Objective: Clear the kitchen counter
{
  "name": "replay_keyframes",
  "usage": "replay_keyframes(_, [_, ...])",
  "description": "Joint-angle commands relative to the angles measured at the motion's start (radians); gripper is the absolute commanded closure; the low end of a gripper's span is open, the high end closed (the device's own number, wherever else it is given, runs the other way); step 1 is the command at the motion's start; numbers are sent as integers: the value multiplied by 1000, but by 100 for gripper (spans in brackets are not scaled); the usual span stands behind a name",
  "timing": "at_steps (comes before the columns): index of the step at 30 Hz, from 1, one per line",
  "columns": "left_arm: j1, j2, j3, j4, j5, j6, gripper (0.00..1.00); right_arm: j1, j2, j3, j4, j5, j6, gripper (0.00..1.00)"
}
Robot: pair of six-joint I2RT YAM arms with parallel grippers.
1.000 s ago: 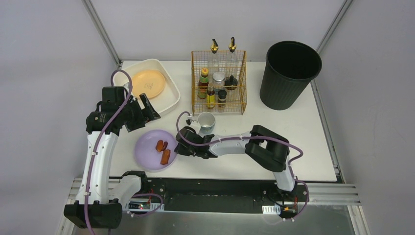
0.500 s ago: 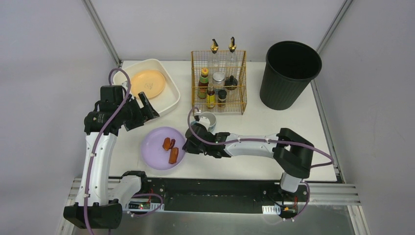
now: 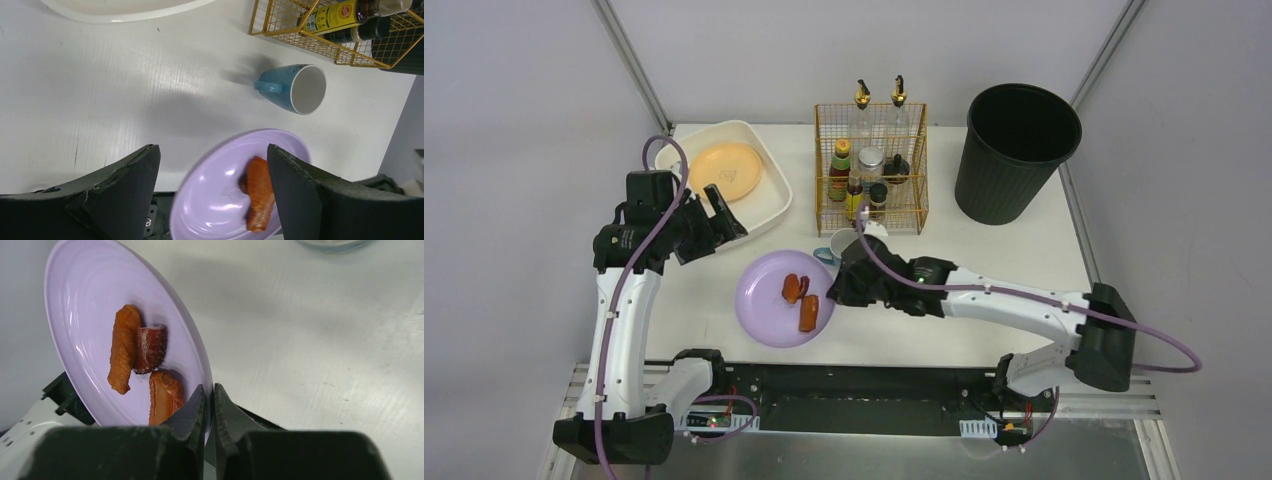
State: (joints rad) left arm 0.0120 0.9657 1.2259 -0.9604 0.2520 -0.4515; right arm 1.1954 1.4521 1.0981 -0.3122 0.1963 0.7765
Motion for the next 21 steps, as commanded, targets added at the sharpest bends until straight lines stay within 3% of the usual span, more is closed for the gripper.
replay_keyframes(1, [-8,13,36,-11,21,30,20,-54,-179,15,-128,-7,-43,100])
replay_keyframes(12, [-106,40,14,28,111,51,20,-322,-391,113,-448,-42,-160,100])
replay_keyframes(21, [-216,69,12,47,228,117,20,-663,-312,341,-622,-239,-290,100])
